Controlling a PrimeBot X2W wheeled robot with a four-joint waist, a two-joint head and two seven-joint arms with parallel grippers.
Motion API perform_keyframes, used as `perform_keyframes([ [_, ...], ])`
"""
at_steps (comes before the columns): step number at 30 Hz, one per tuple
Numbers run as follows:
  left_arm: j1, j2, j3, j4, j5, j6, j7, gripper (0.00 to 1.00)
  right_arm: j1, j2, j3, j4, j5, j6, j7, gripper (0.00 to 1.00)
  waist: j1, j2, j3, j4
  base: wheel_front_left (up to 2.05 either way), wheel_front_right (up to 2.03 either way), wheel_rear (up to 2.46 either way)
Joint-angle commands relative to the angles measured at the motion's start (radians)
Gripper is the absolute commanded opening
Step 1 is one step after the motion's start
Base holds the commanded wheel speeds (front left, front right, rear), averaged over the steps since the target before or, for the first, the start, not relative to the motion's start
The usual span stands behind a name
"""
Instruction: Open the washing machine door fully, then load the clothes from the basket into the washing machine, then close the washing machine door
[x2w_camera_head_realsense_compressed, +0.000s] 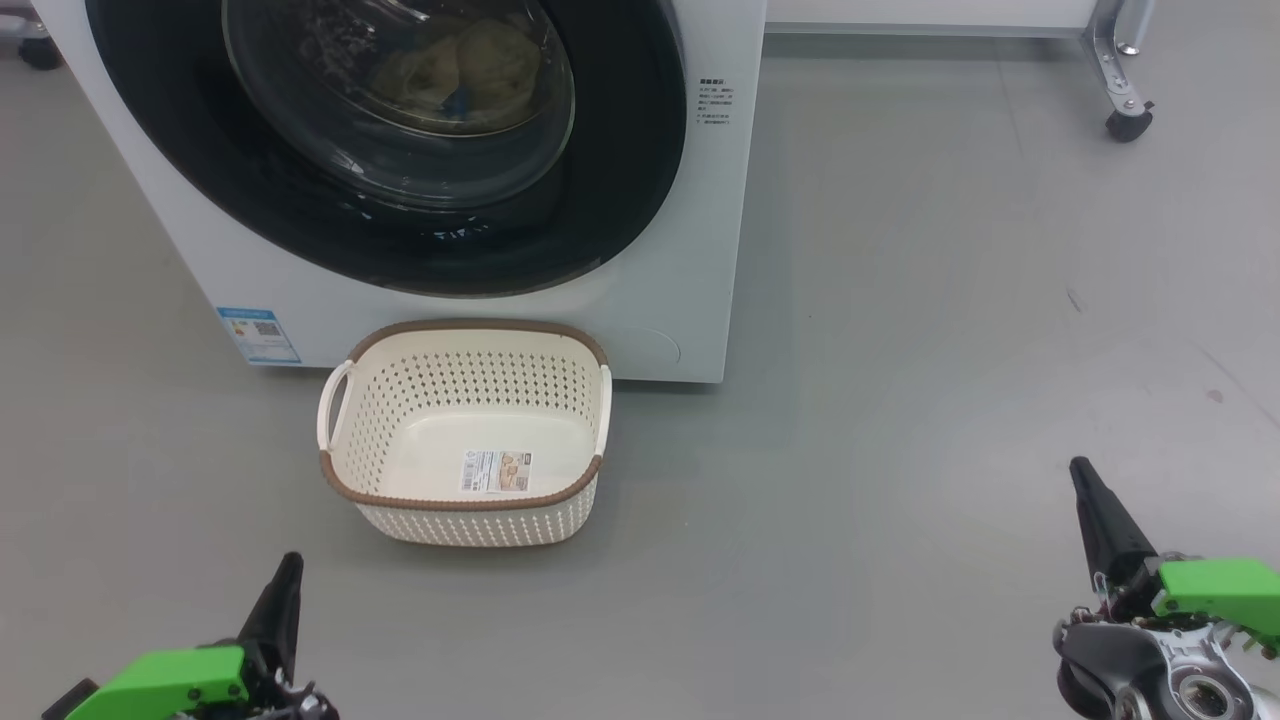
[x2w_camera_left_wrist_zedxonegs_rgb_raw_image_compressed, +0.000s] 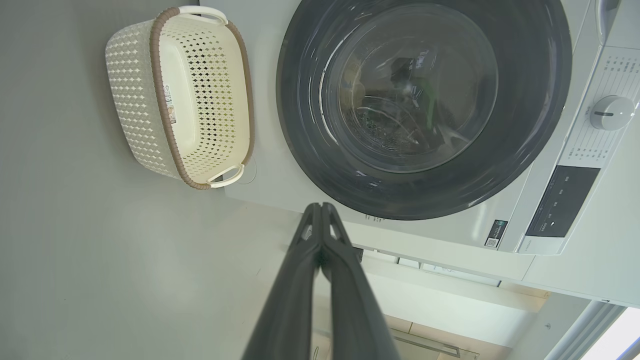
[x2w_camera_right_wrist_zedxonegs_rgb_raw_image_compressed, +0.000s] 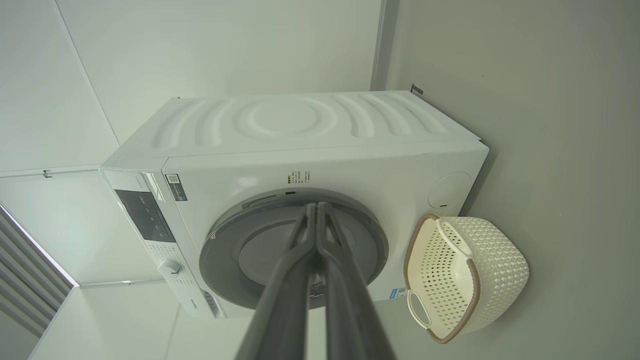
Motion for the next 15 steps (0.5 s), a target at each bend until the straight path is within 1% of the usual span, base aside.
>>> perform_keyframes([
  [1, -0.049, 0.01, 0.036, -0.028, 0.004, -0.001, 0.007, 0.0, -0.057, -0.017, 0.017, -0.039, 0.008, -0.003, 0.006, 0.0, 0.0, 0.0, 0.0, 0.0, 0.0, 0.0, 0.0],
  [15, -0.049, 0.007, 0.04, -0.027, 0.007, -0.001, 0.01, 0.0, -0.057, -0.017, 0.017, -0.039, 0.008, -0.003, 0.006, 0.0, 0.0, 0.0, 0.0, 0.0, 0.0, 0.0, 0.0],
])
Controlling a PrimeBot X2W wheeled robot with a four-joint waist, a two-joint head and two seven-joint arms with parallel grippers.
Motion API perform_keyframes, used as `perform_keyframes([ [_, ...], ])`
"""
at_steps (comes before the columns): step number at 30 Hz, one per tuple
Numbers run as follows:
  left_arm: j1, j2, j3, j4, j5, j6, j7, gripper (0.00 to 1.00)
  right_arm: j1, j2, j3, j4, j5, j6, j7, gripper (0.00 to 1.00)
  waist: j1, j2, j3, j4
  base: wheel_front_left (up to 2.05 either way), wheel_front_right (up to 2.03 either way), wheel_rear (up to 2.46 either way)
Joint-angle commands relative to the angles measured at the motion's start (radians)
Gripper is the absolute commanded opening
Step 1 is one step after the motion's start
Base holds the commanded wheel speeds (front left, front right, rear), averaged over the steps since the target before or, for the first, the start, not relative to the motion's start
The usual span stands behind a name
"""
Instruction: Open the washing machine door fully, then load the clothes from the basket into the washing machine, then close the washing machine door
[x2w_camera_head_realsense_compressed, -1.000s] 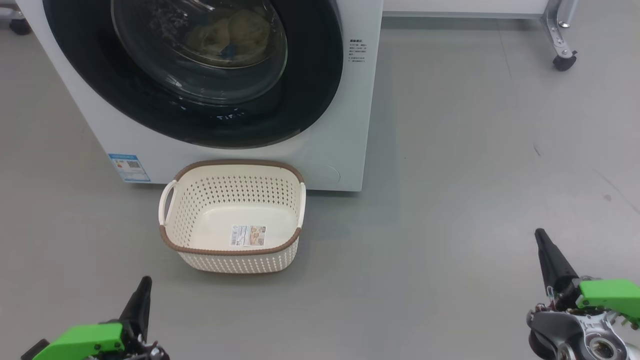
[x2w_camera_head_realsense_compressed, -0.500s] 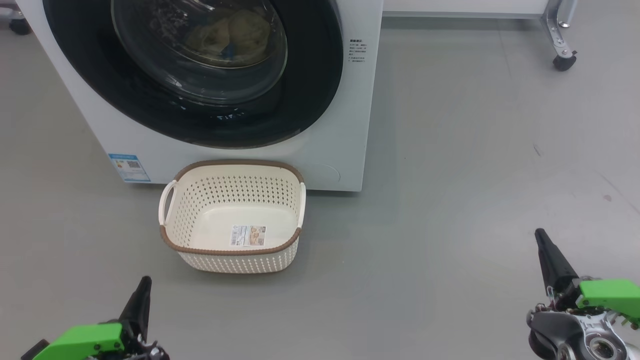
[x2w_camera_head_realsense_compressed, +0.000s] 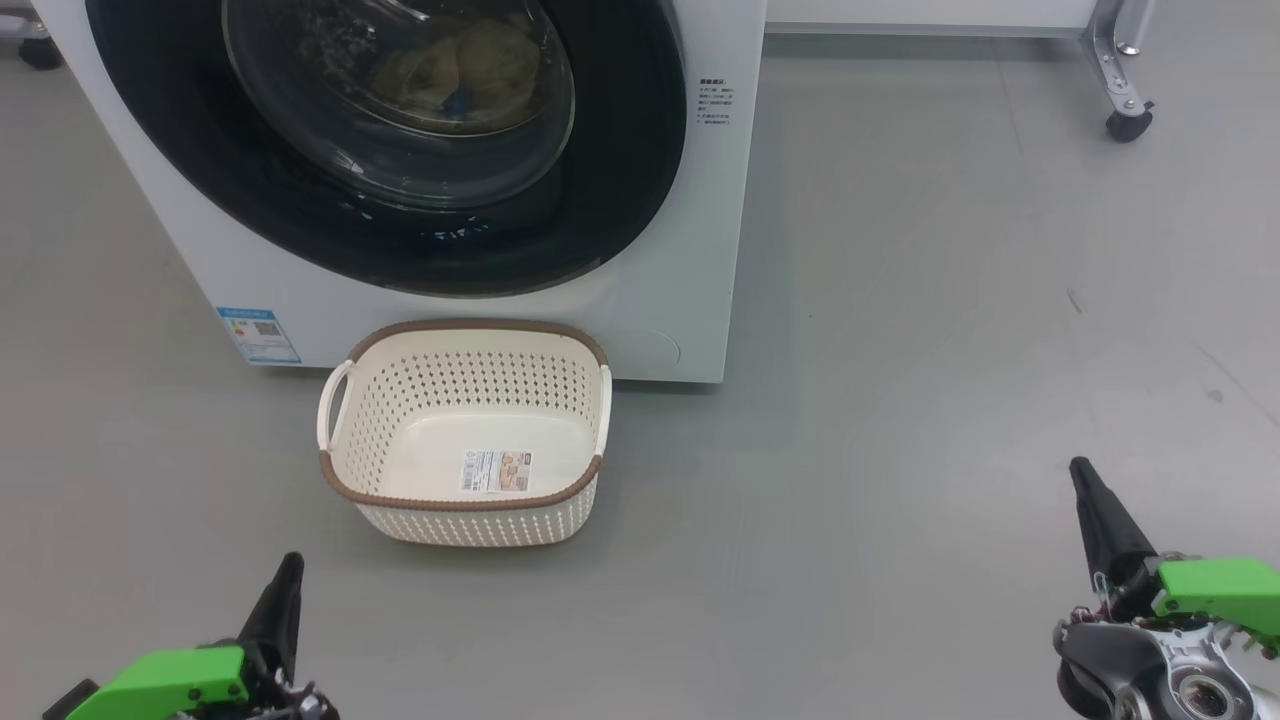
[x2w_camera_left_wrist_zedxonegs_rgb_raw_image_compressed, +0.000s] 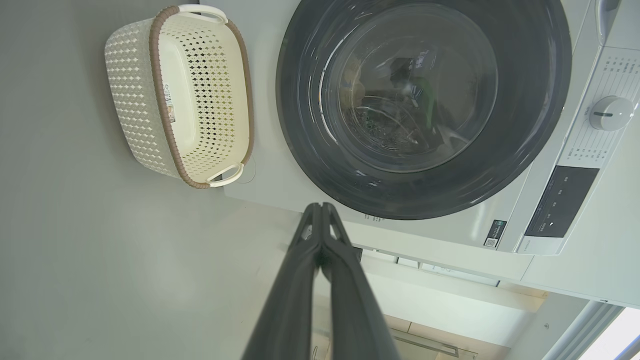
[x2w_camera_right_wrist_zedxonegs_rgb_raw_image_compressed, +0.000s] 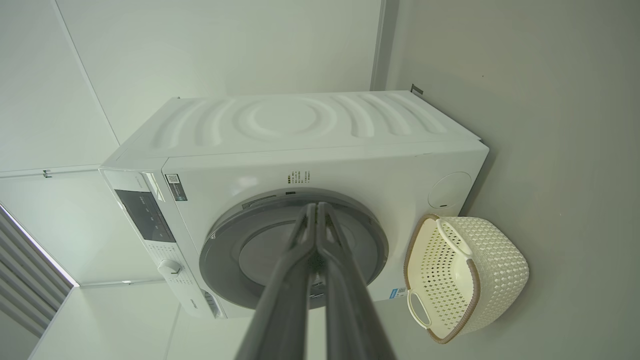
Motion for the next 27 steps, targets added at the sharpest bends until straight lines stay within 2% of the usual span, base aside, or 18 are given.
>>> perform_keyframes([
  [1, -0.049, 0.01, 0.037, -0.028, 0.007, -0.001, 0.006, 0.0, -0.057, -0.017, 0.017, -0.039, 0.008, -0.003, 0.006, 0.0, 0.0, 0.0, 0.0, 0.0, 0.0, 0.0, 0.0],
  [27, -0.05, 0.006, 0.042, -0.027, 0.011, -0.001, 0.01, 0.0, -0.057, -0.017, 0.017, -0.039, 0.008, -0.003, 0.006, 0.0, 0.0, 0.0, 0.0, 0.0, 0.0, 0.0, 0.0],
])
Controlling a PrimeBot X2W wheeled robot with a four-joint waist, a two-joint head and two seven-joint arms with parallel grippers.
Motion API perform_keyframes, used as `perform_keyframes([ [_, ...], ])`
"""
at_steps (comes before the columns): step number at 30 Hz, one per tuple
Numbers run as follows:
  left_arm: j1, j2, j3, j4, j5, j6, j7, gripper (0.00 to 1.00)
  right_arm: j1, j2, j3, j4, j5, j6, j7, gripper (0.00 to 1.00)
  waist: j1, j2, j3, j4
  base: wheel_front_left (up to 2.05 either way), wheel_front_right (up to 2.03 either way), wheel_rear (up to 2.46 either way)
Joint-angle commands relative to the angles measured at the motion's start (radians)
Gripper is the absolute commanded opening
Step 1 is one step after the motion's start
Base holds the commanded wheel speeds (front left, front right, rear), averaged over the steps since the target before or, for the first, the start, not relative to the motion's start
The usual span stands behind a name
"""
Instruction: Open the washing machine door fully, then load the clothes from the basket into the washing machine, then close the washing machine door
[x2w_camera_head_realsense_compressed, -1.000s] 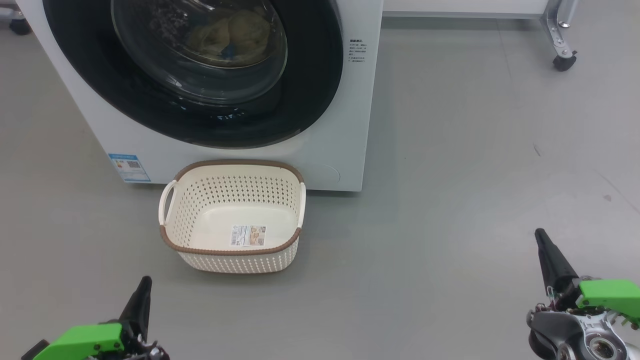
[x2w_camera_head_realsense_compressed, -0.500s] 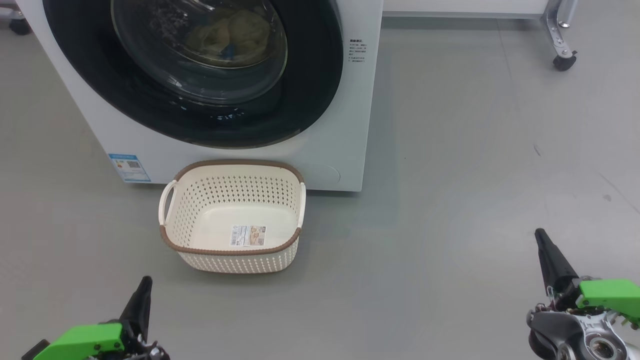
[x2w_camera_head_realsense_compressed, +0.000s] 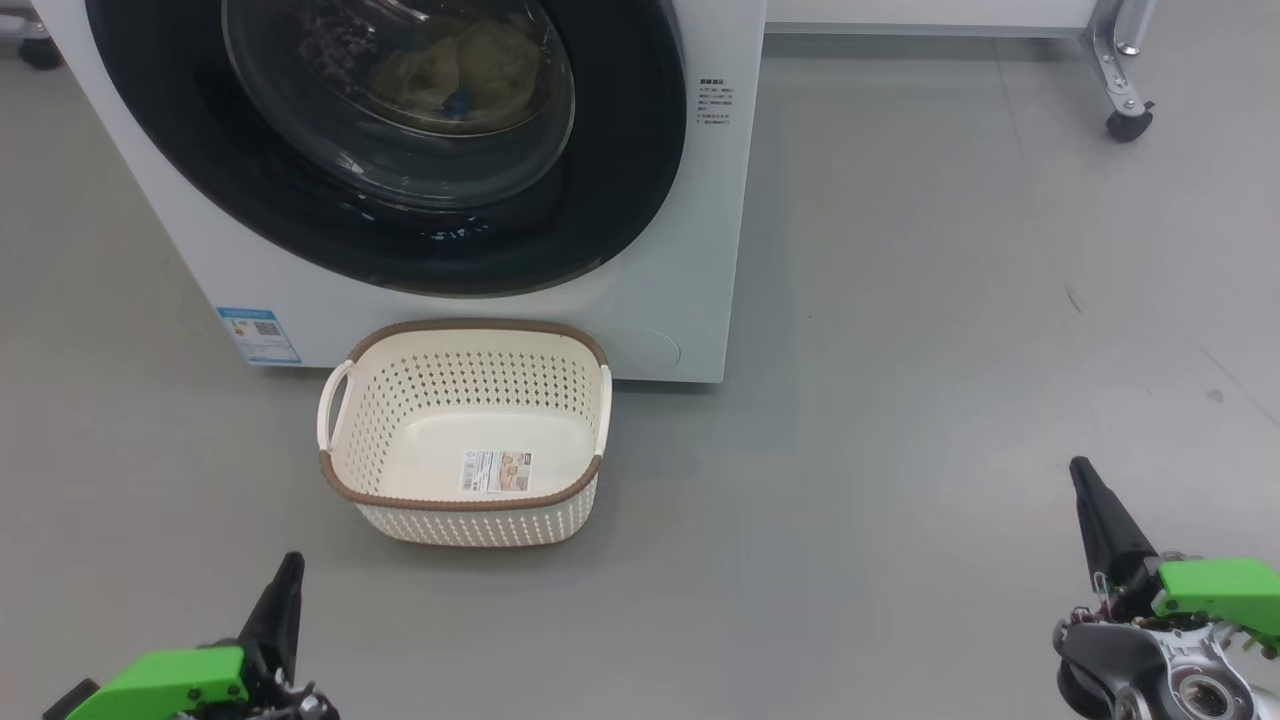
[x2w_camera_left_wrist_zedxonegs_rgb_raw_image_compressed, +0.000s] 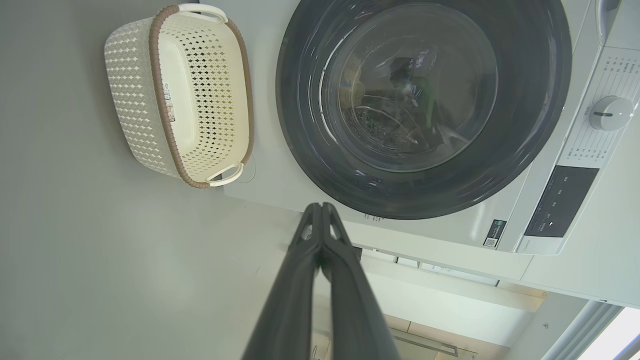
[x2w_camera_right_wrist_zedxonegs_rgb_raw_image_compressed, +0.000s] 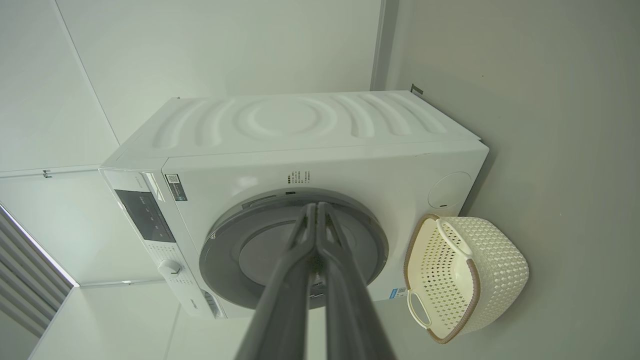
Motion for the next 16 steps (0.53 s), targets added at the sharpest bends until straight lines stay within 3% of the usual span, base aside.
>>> perform_keyframes([
  [1, -0.049, 0.008, 0.039, -0.028, 0.01, -0.001, 0.006, 0.0, -0.057, -0.017, 0.017, -0.038, 0.008, -0.003, 0.006, 0.0, 0.0, 0.0, 0.0, 0.0, 0.0, 0.0, 0.0],
  [16, -0.05, 0.007, 0.041, -0.028, 0.012, -0.001, 0.008, 0.0, -0.057, -0.017, 0.017, -0.038, 0.008, -0.003, 0.006, 0.0, 0.0, 0.0, 0.0, 0.0, 0.0, 0.0, 0.0],
])
